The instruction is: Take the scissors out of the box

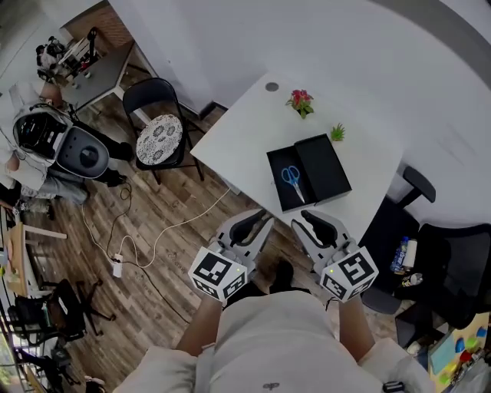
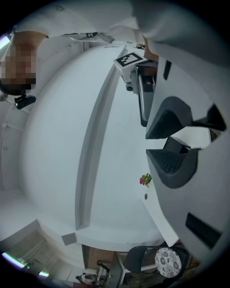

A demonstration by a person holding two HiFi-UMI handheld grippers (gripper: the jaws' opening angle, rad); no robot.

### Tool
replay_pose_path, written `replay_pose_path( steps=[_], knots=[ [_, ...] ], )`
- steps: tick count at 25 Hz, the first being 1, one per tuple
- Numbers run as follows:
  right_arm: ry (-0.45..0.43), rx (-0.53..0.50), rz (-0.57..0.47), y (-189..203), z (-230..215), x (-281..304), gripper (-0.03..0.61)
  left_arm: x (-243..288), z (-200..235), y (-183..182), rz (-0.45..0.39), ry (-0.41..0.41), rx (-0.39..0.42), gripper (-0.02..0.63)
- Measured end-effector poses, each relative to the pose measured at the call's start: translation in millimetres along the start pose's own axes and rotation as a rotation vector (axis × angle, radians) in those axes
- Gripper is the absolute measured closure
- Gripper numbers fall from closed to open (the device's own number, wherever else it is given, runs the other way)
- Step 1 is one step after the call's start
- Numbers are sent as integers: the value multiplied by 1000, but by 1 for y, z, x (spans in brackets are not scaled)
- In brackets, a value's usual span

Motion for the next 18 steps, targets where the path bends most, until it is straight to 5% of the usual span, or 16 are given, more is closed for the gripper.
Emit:
replay_pose_path(
  steps=[8, 18],
  knots=[
    [1, 30, 63, 17, 0, 4, 471, -7, 7, 10, 25, -26, -23, 535],
    [92, 30, 130, 26, -20, 28, 466, 15, 34, 15, 49, 49, -35, 535]
  ],
)
Point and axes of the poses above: the fingertips, and each gripper's own axes: x forward along the fingers, z to its left, y out of its underside, the point moved 4 cm from there along -x, backward along the fingers, and after that the axes turned 2 degrees about -x, right-handed, at the moved point
